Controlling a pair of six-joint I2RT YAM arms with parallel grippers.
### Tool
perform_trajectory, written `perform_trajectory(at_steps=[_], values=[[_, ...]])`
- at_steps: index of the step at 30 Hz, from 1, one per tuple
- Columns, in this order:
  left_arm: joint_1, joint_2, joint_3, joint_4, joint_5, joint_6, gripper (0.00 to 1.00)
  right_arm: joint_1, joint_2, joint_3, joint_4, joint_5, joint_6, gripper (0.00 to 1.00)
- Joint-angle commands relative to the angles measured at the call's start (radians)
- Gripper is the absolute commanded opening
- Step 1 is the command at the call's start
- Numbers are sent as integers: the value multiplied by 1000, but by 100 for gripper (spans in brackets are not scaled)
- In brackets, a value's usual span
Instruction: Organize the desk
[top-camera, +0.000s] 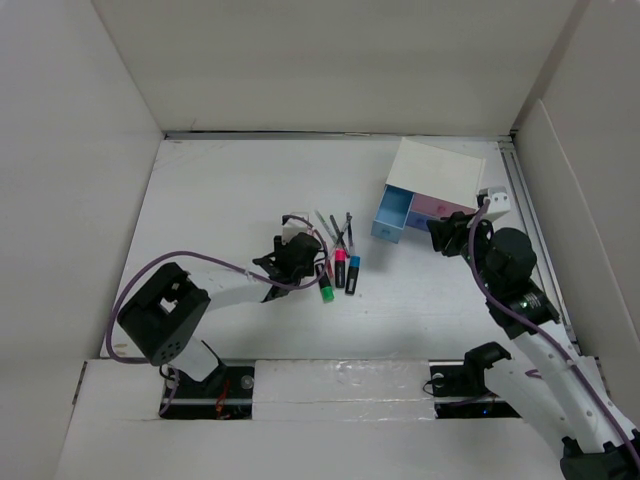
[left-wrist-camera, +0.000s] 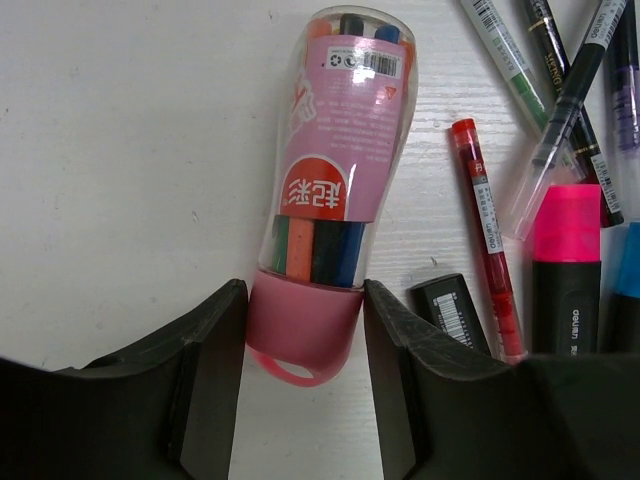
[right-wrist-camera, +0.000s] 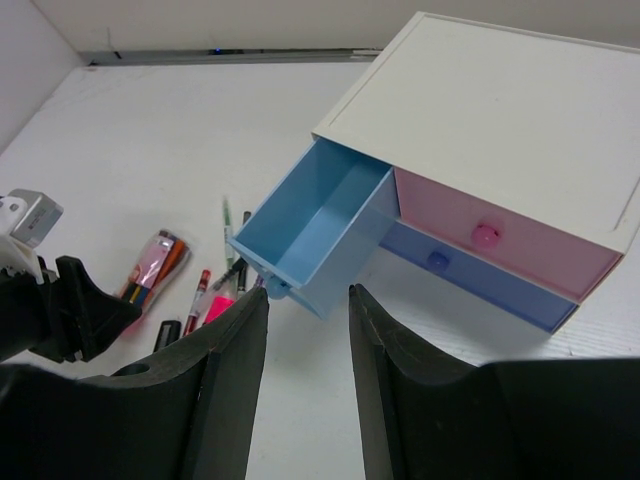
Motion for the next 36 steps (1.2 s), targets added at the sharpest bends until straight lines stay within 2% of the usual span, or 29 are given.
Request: perform_trajectory(at_steps=[1,10,15,16,19,22,23,27,32,36], values=[[6,6,22,18,-1,3,37,7,-10,6,64,3,-3,44],[6,30,-1,35,-1,-8,51,7,-18,9,58,8,-2,44],[6,53,3,55,3,-2,51,7,-32,9,50,15,-3,44],[6,55,6,58,8,0,50,7,-33,8,50,14,-3,44],[6,43,11,44,-6,-7,26,7,-38,9,41,17,-3,44],[6,-53,34,-22,-45,-11,13,7,-41,9,44,17,-3,44],[6,-54,43,-42,-46,-11,13,7,-41,9,46,17,-3,44],[6,-221,131,-145,-53,-10,12,16,-32,9,50,11,0,44],[-20,-341,305,-289,104,3,10,16,-38,6,47,20,1,44],[-20,-355,437,-369,253,24,9,16,-50,9,54,32,6,44]])
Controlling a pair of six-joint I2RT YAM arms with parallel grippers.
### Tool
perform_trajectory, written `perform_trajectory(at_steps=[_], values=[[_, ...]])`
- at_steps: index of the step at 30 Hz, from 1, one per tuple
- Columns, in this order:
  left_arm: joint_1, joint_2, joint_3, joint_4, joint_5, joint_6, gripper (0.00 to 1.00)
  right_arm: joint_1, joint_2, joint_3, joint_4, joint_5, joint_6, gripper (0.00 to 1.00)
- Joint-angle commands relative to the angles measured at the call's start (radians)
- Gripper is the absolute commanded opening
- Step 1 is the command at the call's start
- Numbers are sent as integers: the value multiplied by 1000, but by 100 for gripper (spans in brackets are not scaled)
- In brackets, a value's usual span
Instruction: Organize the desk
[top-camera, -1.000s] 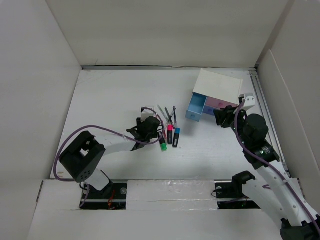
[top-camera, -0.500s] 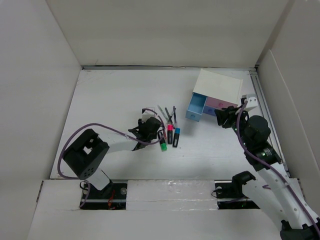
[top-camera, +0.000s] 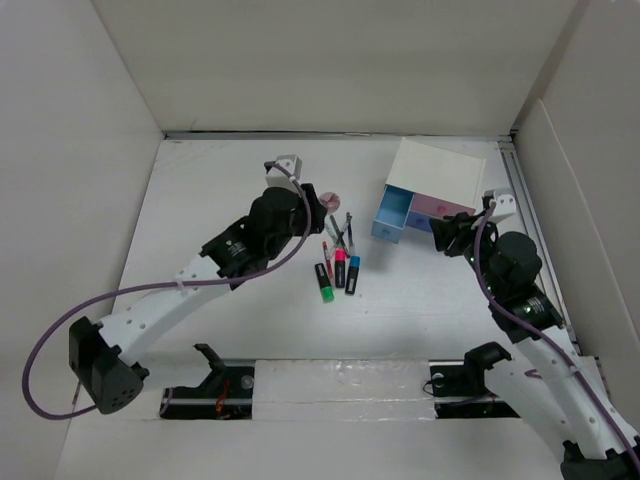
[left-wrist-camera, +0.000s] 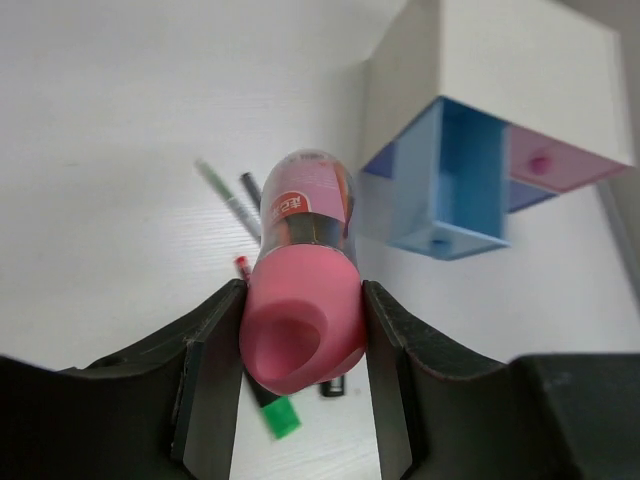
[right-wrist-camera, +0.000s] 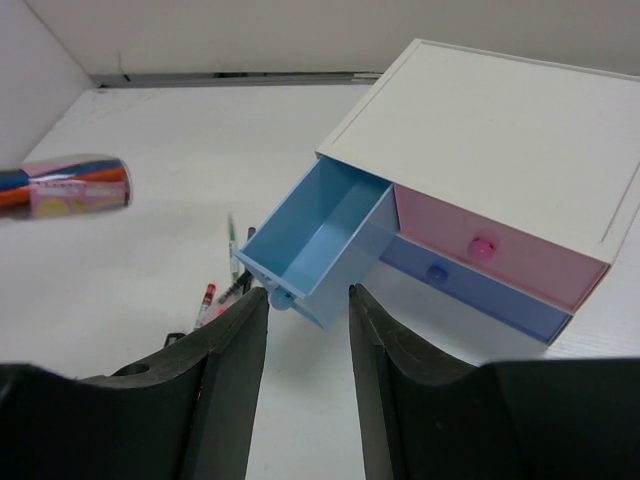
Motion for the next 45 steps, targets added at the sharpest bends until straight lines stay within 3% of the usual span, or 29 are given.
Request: perform_trajectory(at_steps=[1,11,20,24,33,41,45], values=[[-6,-18,117,-106,175,28,8,9,-20,12,44,19,6,44],[-15,94,274,18,418,30,3,9,-51,23,31,20,16,44],[-15,259,325,216,467,22,2,9,-63,34,15,30,12,44],[-26,322,355,239,423,39,1,9,-63,34,12,34,10,44],[-138,496,513,186,130,139,1,9,-66,38,0,40,7,44],[-224,569,598,110,-57,191,1,9,-71,40,-11,46,6,44],[-224,550,567,130,-105,188,1,9,-71,40,-11,46,6,44]])
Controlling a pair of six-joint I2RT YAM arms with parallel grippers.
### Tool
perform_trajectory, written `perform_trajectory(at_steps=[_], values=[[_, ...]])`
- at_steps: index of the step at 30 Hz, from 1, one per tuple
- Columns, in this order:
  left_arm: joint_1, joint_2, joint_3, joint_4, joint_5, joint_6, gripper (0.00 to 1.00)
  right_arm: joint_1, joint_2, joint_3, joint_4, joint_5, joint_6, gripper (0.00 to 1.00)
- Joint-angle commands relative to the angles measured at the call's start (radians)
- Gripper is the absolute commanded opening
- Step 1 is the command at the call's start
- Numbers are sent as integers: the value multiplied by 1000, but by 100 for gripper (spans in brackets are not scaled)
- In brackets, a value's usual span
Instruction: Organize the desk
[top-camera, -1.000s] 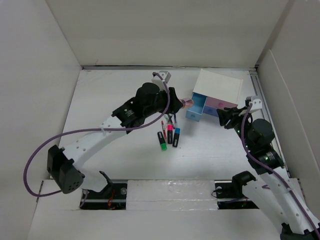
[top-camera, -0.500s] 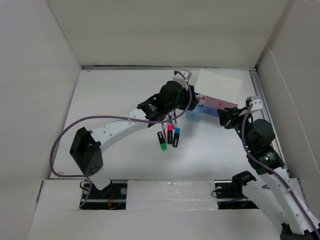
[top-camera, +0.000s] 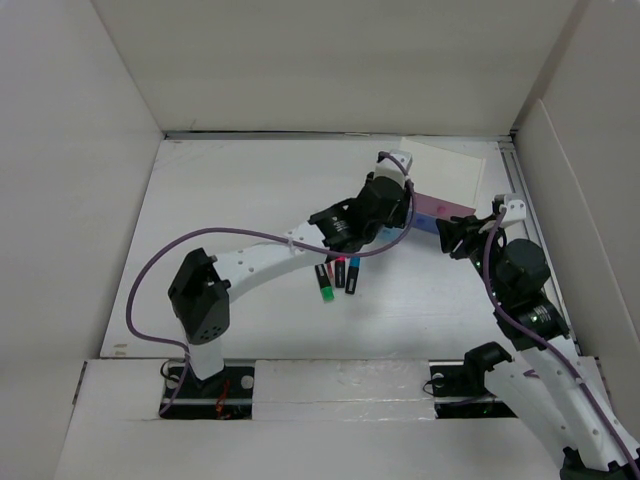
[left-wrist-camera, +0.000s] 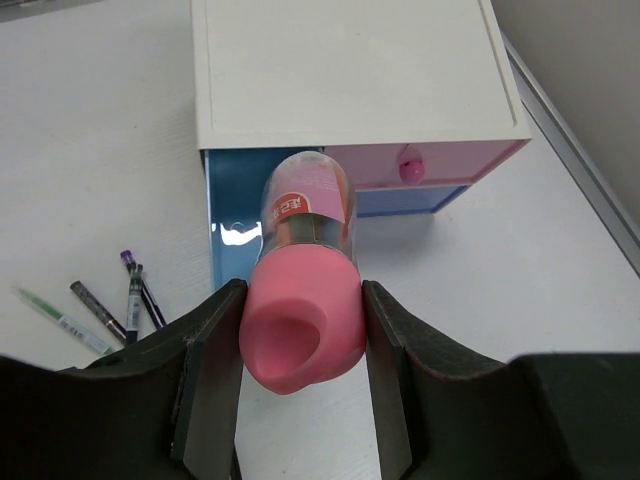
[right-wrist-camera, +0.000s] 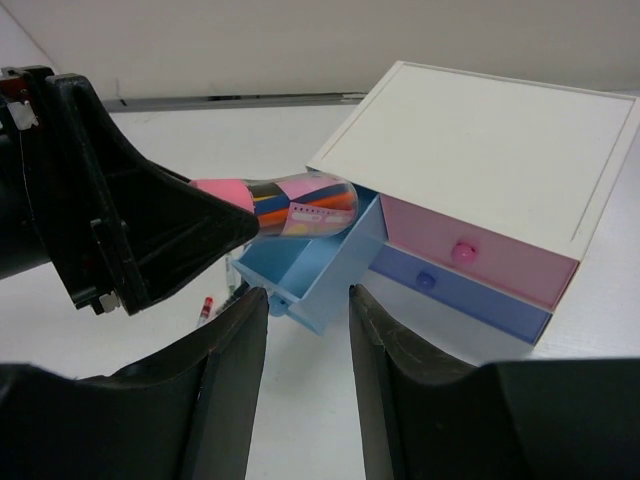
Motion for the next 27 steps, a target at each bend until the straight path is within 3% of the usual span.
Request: perform_trajectory(at_steps=[1,19,27], values=[[-3,-48,22,45,-108,21,1,9,-5,41,12,8,3,44],[-3,74,51,51,-108,21,0,9,-27,46,-4,12,2,44],[-3,91,5,192,-155,27,0,9,-36,36,-5,9,3,44]])
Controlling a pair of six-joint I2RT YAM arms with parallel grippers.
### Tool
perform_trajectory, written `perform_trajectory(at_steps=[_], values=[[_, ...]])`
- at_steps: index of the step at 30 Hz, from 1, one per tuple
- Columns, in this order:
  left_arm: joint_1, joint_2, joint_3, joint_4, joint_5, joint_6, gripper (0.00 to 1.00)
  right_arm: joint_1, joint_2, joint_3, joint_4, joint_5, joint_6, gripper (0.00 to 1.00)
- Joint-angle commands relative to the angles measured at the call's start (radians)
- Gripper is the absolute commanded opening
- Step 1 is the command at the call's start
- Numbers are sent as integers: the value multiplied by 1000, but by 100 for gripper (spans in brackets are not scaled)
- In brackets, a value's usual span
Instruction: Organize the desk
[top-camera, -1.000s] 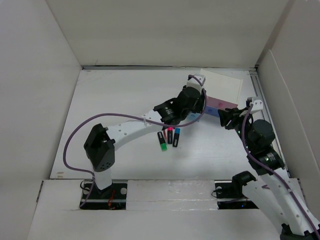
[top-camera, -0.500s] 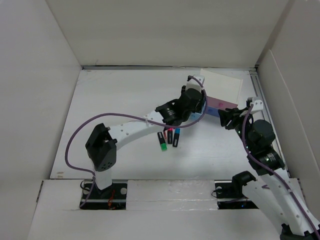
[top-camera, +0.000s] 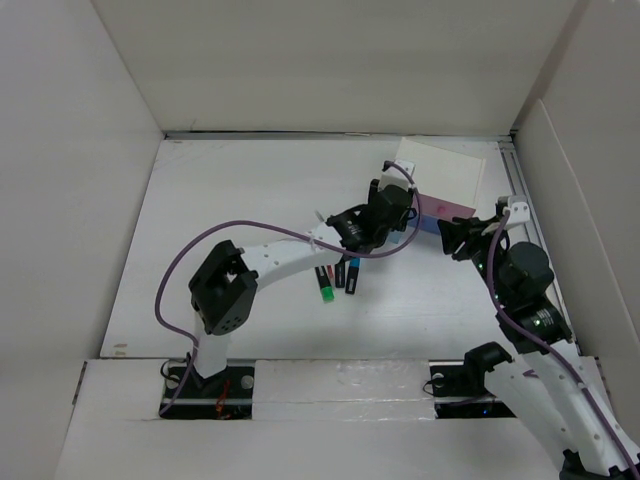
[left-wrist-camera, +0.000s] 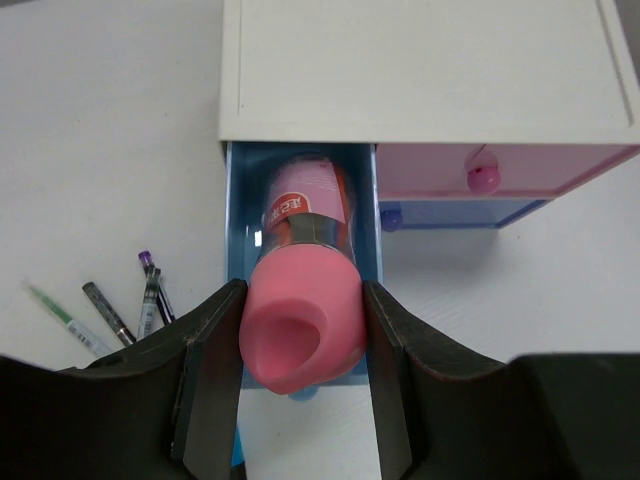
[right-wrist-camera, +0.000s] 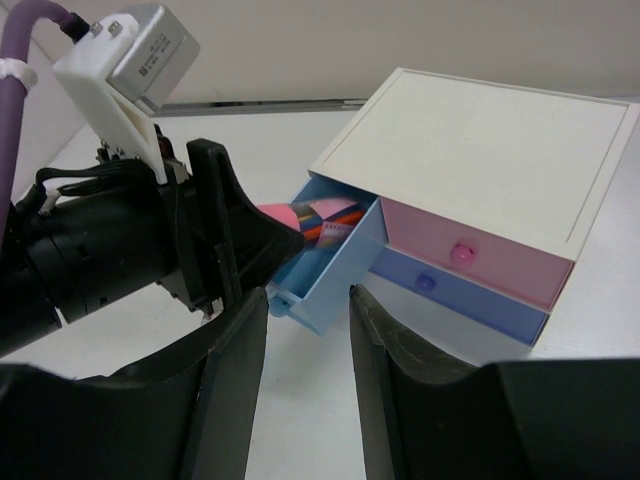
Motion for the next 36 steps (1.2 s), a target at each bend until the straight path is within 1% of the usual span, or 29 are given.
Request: perform_trajectory(at_steps=[1,3,5,9,10,12,13,18,19,21,22,25,26,27,28,29,30,31,32,33,34,35,36], values=[[0,-32,-3,162,-56,18,0,9,-14,32,9,8,6,44],[0,-25,-35,233,-76,27,0,9,-13,28,13,10,8,44],[0,-14,-42,248,-82,35,0,9,-11,26,13,10,8,44],[0,32,-16,248,-93,39,6,9,-11,26,10,10,8,44],[0,38,-17,250,-87,38,14,9,-13,28,7,14,6,44],[0,41,-28,251,-75,33,27,9,-16,29,1,25,5,45],[0,40,-34,254,-72,32,39,9,-16,29,1,25,3,44],[-11,-3,-59,245,-72,24,49,9,-11,26,4,22,3,45],[-11,-11,-57,239,-75,27,54,9,-10,28,5,14,3,44],[-20,-37,-54,219,-73,28,60,9,-5,28,5,7,2,44],[-29,-46,-54,213,-70,28,69,9,-4,28,7,5,3,44],[-42,-97,-69,207,-72,28,82,9,-10,28,-1,20,2,45],[-42,-130,-86,205,-76,27,82,9,-11,28,-2,25,2,44],[-51,-152,-98,210,-82,22,80,9,-14,28,-5,28,-1,41],[-51,-173,-112,208,-84,16,70,9,-17,29,-7,25,-1,35],[-51,-225,-155,213,-82,-4,61,9,-17,31,-8,22,-1,23],[-51,-254,-184,228,-76,-14,50,9,-16,29,-8,19,-3,15],[-51,-285,-212,231,-73,-25,20,9,-17,29,-11,14,-4,8],[-51,-342,-274,233,-66,-37,7,9,-13,29,-11,13,-7,0],[-51,-368,-305,227,-44,-71,0,9,-11,29,-11,10,-11,0],[-51,-391,-337,225,-20,-85,0,9,-7,29,-11,7,-9,0],[-51,-426,-402,224,5,-100,0,9,-1,29,-11,1,-11,0],[-51,-436,-433,230,52,-138,0,9,1,29,-10,-2,-9,0]])
